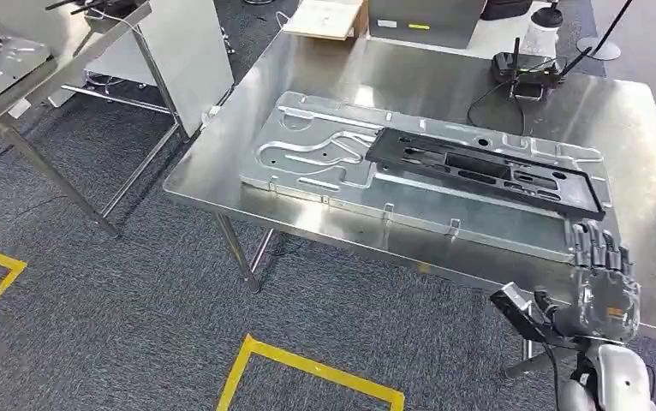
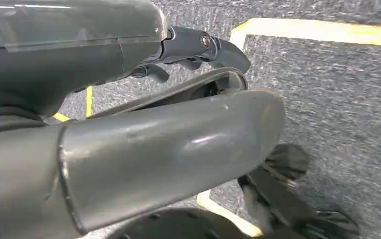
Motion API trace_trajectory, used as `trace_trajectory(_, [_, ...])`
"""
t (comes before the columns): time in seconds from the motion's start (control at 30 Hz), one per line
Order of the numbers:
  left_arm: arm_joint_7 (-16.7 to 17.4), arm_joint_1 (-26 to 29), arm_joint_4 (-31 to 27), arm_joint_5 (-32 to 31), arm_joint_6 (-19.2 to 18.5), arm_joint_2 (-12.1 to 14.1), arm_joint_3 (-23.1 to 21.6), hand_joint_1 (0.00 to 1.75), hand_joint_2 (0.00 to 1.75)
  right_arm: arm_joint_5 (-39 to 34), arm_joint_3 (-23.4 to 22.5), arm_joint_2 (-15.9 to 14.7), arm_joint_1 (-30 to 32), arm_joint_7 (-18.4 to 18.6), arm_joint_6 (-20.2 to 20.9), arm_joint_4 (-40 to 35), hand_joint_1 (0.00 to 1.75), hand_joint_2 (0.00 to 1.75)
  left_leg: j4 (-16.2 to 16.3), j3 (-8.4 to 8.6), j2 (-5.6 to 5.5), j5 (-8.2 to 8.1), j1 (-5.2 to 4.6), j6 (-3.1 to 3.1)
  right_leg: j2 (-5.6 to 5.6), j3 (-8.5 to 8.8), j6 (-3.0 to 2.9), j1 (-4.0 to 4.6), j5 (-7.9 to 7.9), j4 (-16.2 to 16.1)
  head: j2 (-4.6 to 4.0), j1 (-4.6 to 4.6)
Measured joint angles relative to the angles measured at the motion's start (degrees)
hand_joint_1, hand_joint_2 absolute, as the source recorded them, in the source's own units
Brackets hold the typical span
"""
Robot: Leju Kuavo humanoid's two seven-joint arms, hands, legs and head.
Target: Take the parts from the cabinet and place them on the table.
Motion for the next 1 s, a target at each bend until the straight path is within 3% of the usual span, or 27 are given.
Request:
trace_trajectory(0.03, [0.11, -0.2, 0.0, 0.07, 0.11, 0.0, 0.0, 0.0, 0.0, 1.59, 1.66, 0.46, 0.37, 0.5, -0.44, -1.64, 0.0, 1.75, -2.28, 0.85, -0.02, -0.48, -0.41, 0.4, 0.01, -0.15, 0.46, 0.25, 0.59, -0.02, 0.0, 0.0])
trace_trajectory(0.17, [0.15, 0.03, 0.0, 0.11, 0.26, -0.07, 0.0, 0.0, 0.0, 5.83, 8.52, 1.82, 1.68, 1.79, -1.18, -5.85, 0.0, 1.75, -2.64, -0.55, -0.15, 2.3, -0.74, 1.87, -0.11, -0.01, 1.99, 0.12, 3.22, -1.79, -0.02, 0.0])
trace_trajectory(0.2, [0.18, 0.04, 0.0, 0.11, 0.26, -0.13, 0.0, 0.0, 0.0, 6.31, 10.09, 1.95, 2.01, 2.01, -1.27, -6.61, 0.0, 1.75, -2.99, -1.07, 0.24, 3.42, -0.32, 2.26, 0.13, -0.41, 2.1, -0.17, 1.88, -1.27, -0.02, 0.02])
trace_trajectory(0.27, [0.24, 0.08, 0.0, 0.11, 0.26, -0.2, 0.0, 0.0, 0.0, 6.74, 11.85, 2.3, 2.51, 2.16, -1.24, -7.75, 0.0, 1.75, -2.93, -2.73, 0.34, 4.73, -0.35, 3.27, 0.16, -2.25, 2.1, -0.12, -5.97, 4.1, -0.02, 0.02])
trace_trajectory(0.3, [0.24, 0.1, 0.0, 0.11, 0.26, -0.2, 0.0, 0.0, 0.0, 6.79, 12.25, 2.39, 2.6, 2.18, -1.27, -8.08, 0.0, 1.75, -2.9, -3.6, 0.39, 5.36, -0.4, 3.33, 0.18, -3.11, 2.21, -0.08, -9.38, 8.39, -0.02, 0.04])
trace_trajectory(0.33, [0.24, 0.11, 0.0, 0.11, 0.26, -0.2, 0.0, 0.0, 0.0, 6.79, 12.77, 2.45, 2.7, 2.16, -1.29, -8.34, 0.0, 1.75, -2.82, -4.43, 0.42, 6.06, -0.53, 3.35, 0.21, -3.77, 2.34, -0.05, -11.63, 12.83, 0.0, 0.04])
trace_trajectory(0.37, [0.24, 0.13, 0.0, 0.13, 0.26, -0.2, 0.0, 0.0, 0.0, 6.85, 13.38, 2.47, 2.96, 2.14, -1.4, -8.58, 0.0, 1.75, -2.6, -5.51, 0.44, 6.71, -0.62, 3.3, 0.21, -3.73, 2.42, -0.04, -11.85, 15.97, -0.02, 0.02])
trace_trajectory(0.4, [0.24, 0.17, 0.0, 0.17, 0.26, -0.22, 0.0, 0.0, 0.0, 6.96, 14.13, 2.54, 3.3, 2.05, -1.49, -8.76, 0.0, 1.75, -2.31, -6.49, 0.44, 7.18, -0.64, 3.17, 0.21, -2.62, 2.41, -0.03, -10.47, 16.38, -0.02, 0.04])
trace_trajectory(0.43, [0.24, 0.21, 0.0, 0.2, 0.26, -0.24, 0.0, 0.0, 0.0, 7.07, 15.21, 2.69, 3.76, 2.03, -1.64, -8.99, 0.0, 1.75, -1.86, -7.49, 0.44, 7.58, -0.64, 3.03, 0.21, -0.27, 2.33, -0.02, -8.49, 14.46, 0.0, 0.04])
trace_trajectory(0.47, [0.24, 0.24, 0.0, 0.24, 0.26, -0.26, 0.0, 0.0, 0.0, 7.16, 16.32, 2.82, 4.2, 2.03, -1.84, -9.17, 0.0, 1.75, -1.39, -8.34, 0.44, 7.83, -0.62, 2.85, 0.2, 3.23, 2.16, -0.02, -6.78, 10.45, -0.02, 0.02])
trace_trajectory(0.5, [0.24, 0.24, 0.0, 0.24, 0.26, -0.39, 0.0, 0.0, 0.0, 7.18, 17.68, 3.06, 4.57, 2.05, -2.12, -9.32, 0.0, 1.75, -0.83, -8.98, 0.42, 8.04, -0.63, 2.59, 0.19, 7.28, 1.9, -0.01, -6.41, 5.18, 0.0, 0.04])
trace_trajectory(0.53, [0.22, 0.25, 0.0, 0.26, 0.26, -0.52, 0.0, 0.0, 0.0, 7.18, 19.0, 3.3, 4.88, 2.16, -2.23, -9.56, 0.0, 1.75, -0.35, -9.62, 0.41, 8.19, -0.84, 2.35, 0.19, 10.37, 1.54, 0.25, -8.61, 0.39, -0.02, 0.02])
trace_trajectory(0.57, [0.22, 0.24, 0.0, 0.26, 0.29, -0.59, 0.0, 0.0, 0.0, 7.11, 19.97, 3.52, 5.38, 2.38, -2.29, -9.76, 0.0, 1.75, 0.04, -9.82, 0.43, 8.49, -0.9, 1.96, 0.19, 11.44, 1.21, 0.51, -9.32, -1.77, -0.02, -0.02])
trace_trajectory(0.63, [0.15, 0.26, 0.0, 0.31, 0.44, -0.61, 0.02, 0.0, 0.0, 5.66, 21.71, 4.02, 6.77, 3.36, -2.6, -9.76, 0.0, 1.75, -0.17, -10.0, 0.45, 9.35, -0.66, 1.23, 0.18, 10.99, 0.78, 0.86, -9.01, -1.64, 0.0, 0.0])
trace_trajectory(0.67, [0.18, 0.4, 0.0, 0.33, 0.48, -0.63, 0.04, 0.0, 0.0, 4.97, 22.46, 4.31, 7.6, 3.65, -2.73, -9.65, 0.0, 1.75, -0.38, -10.05, 0.38, 9.8, -0.74, 0.79, 0.11, 10.69, 0.26, 0.86, -8.54, -1.8, -0.02, 0.04])
trace_trajectory(0.7, [0.16, 0.52, 0.0, 0.35, 0.5, -0.57, 0.04, 0.0, 0.0, 4.51, 23.24, 4.7, 8.15, 3.89, -2.86, -9.45, 0.0, 1.75, -0.01, -10.5, 0.29, 9.25, -0.72, 0.49, -0.18, 10.26, -0.29, 0.13, -7.76, -2.39, -0.02, 0.07])
trace_trajectory(0.73, [0.18, 0.62, 0.0, 0.37, 0.5, -0.68, 0.04, 0.0, 0.0, 4.43, 23.96, 5.09, 8.4, 3.95, -2.97, -9.43, 0.0, 1.75, 1.37, -11.17, 0.19, 6.72, -0.59, 0.03, -0.14, 9.66, -0.76, 0.16, -7.14, -2.39, -0.02, -0.04])
trace_trajectory(0.8, [0.18, 0.67, 0.0, 0.39, 0.53, -0.72, 0.04, 0.0, 0.0, 3.0, 24.78, 5.51, 9.13, 4.15, -3.19, -9.37, 0.0, 1.75, 8.61, -13.11, 0.17, -0.01, -0.18, -0.59, -0.19, 8.24, -1.3, 0.28, -6.01, -2.34, -0.02, -0.09])
trace_trajectory(0.83, [0.18, 0.65, 0.0, 0.42, 0.55, -0.72, 0.09, 0.0, 0.0, 1.93, 25.08, 5.77, 9.54, 4.26, -3.23, -9.19, 0.0, 1.75, 13.24, -14.06, 0.18, -2.45, 0.01, -0.91, -0.25, 7.49, -1.29, 0.38, -5.41, -2.25, 0.0, -0.07])
trace_trajectory(0.87, [0.13, 0.68, 0.0, 0.42, 0.61, -0.72, 0.13, 0.0, 0.0, 0.38, 25.26, 6.08, 9.91, 4.26, -3.51, -8.95, 0.0, 1.75, 16.19, -14.33, 0.18, -3.08, 0.12, -1.14, -0.31, 6.71, -1.24, 0.4, -4.94, -2.05, 0.0, -0.07])
trace_trajectory(0.9, [0.09, 0.71, 0.0, 0.44, 0.64, -0.72, 0.17, 0.0, 0.0, -1.16, 25.26, 6.34, 10.4, 4.13, -4.08, -8.71, 0.0, 1.75, 16.8, -13.62, 0.19, -2.21, 0.27, -1.28, -0.32, 5.96, -1.13, 0.4, -4.53, -1.83, -0.02, -0.09])
trace_trajectory(0.93, [-0.06, 0.76, 0.0, 0.46, 0.68, -0.72, 0.22, 0.0, 0.0, -3.38, 25.26, 6.87, 11.23, 3.69, -5.29, -8.25, 0.0, 1.75, 14.75, -11.44, 0.19, -0.18, 0.45, -1.34, -0.36, 5.13, -1.0, 0.38, -4.11, -1.57, -0.02, -0.07])
trace_trajectory(1.0, [-0.46, 0.8, 0.0, 0.52, 0.99, -0.72, 0.53, 0.0, 0.0, -7.93, 24.77, 8.33, 13.03, 2.12, -8.01, -6.75, 0.0, 1.75, 5.3, -4.61, 0.11, 3.23, 0.63, -1.17, -0.35, 3.85, -0.63, 0.35, -3.44, -0.96, 0.0, -0.09])
